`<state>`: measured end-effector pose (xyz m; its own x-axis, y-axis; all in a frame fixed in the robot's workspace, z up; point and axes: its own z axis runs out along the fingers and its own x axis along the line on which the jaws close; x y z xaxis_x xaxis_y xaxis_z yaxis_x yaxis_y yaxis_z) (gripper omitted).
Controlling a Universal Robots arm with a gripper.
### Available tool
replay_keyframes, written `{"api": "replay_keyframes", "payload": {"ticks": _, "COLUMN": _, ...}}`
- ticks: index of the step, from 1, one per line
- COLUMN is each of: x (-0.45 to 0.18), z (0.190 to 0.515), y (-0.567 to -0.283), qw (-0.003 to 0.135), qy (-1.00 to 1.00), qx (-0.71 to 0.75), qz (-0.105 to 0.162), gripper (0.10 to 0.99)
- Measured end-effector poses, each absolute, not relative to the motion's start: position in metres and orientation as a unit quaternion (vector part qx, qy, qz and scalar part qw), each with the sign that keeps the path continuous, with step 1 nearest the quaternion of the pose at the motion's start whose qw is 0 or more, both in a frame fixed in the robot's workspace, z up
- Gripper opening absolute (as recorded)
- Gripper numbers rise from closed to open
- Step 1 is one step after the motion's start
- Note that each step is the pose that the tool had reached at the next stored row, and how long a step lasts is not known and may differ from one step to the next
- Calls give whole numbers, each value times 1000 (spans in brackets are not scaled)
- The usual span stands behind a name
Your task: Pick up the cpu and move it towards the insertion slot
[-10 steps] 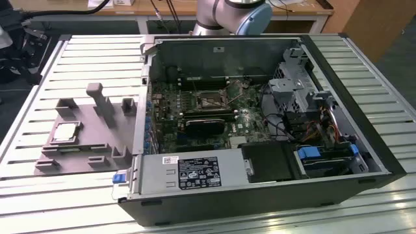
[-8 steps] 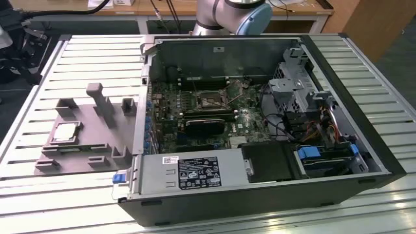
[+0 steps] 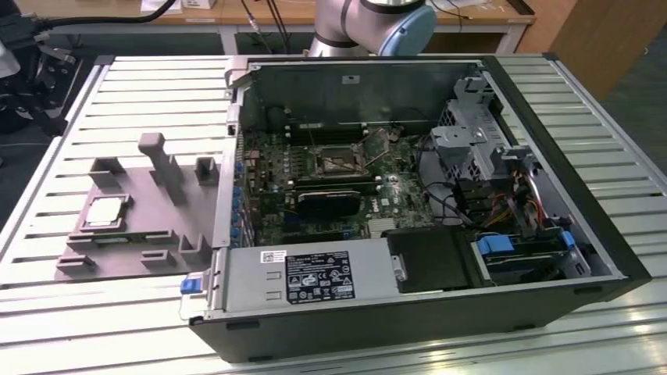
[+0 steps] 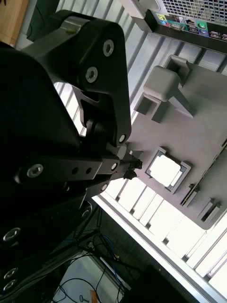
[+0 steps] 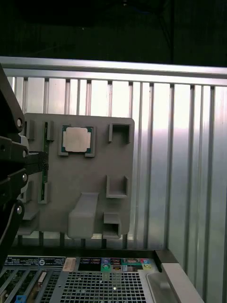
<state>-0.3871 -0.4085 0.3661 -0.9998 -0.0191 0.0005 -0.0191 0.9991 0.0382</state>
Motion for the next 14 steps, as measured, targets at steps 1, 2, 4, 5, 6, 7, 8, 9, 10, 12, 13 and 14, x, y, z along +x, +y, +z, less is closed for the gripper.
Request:
{"api": "replay_keyframes", "payload": {"ticks": 1, "x": -387, "z": 366, "y": -409, "qw": 0, "qy": -1000, "qx": 10, "qz": -19, "gripper": 102}}
{"api": "replay_keyframes", "payload": {"ticks": 2, "x": -387, "z": 366, "y": -409, "qw": 0, "qy": -1000, "qx": 10, "qz": -19, "gripper": 102}}
{"api": "replay_keyframes", "payload": {"ticks": 4, "x": -387, "z": 364, "y": -409, "qw": 0, "qy": -1000, "qx": 10, "qz": -19, "gripper": 102}}
{"api": "replay_keyframes", "payload": {"ticks": 5, "x": -387, "z": 363, "y": -409, "qw": 0, "qy": -1000, "qx": 10, "qz": -19, "gripper": 102}}
{"api": "replay_keyframes", "payload": {"ticks": 6, "x": -388, "z": 362, "y": -409, "qw": 0, "qy": -1000, "qx": 10, "qz": -18, "gripper": 102}}
{"api": "replay_keyframes", "payload": {"ticks": 7, "x": -388, "z": 361, "y": -409, "qw": 0, "qy": -1000, "qx": 10, "qz": -18, "gripper": 102}}
{"api": "replay_keyframes", "payload": {"ticks": 8, "x": -388, "z": 359, "y": -409, "qw": 0, "qy": -1000, "qx": 10, "qz": -18, "gripper": 102}}
{"api": "replay_keyframes", "payload": {"ticks": 9, "x": -388, "z": 358, "y": -409, "qw": 0, "qy": -1000, "qx": 10, "qz": -18, "gripper": 102}}
{"api": "replay_keyframes", "payload": {"ticks": 10, "x": -388, "z": 357, "y": -409, "qw": 0, "qy": -1000, "qx": 10, "qz": -18, "gripper": 102}}
{"api": "replay_keyframes", "payload": {"ticks": 12, "x": -389, "z": 353, "y": -409, "qw": 0, "qy": -1000, "qx": 10, "qz": -18, "gripper": 102}}
{"api": "replay_keyframes", "payload": {"ticks": 13, "x": -389, "z": 352, "y": -408, "qw": 0, "qy": -1000, "qx": 10, "qz": -18, "gripper": 102}}
{"api": "replay_keyframes", "payload": {"ticks": 14, "x": -390, "z": 350, "y": -409, "qw": 0, "qy": -1000, "qx": 10, "qz": -18, "gripper": 102}}
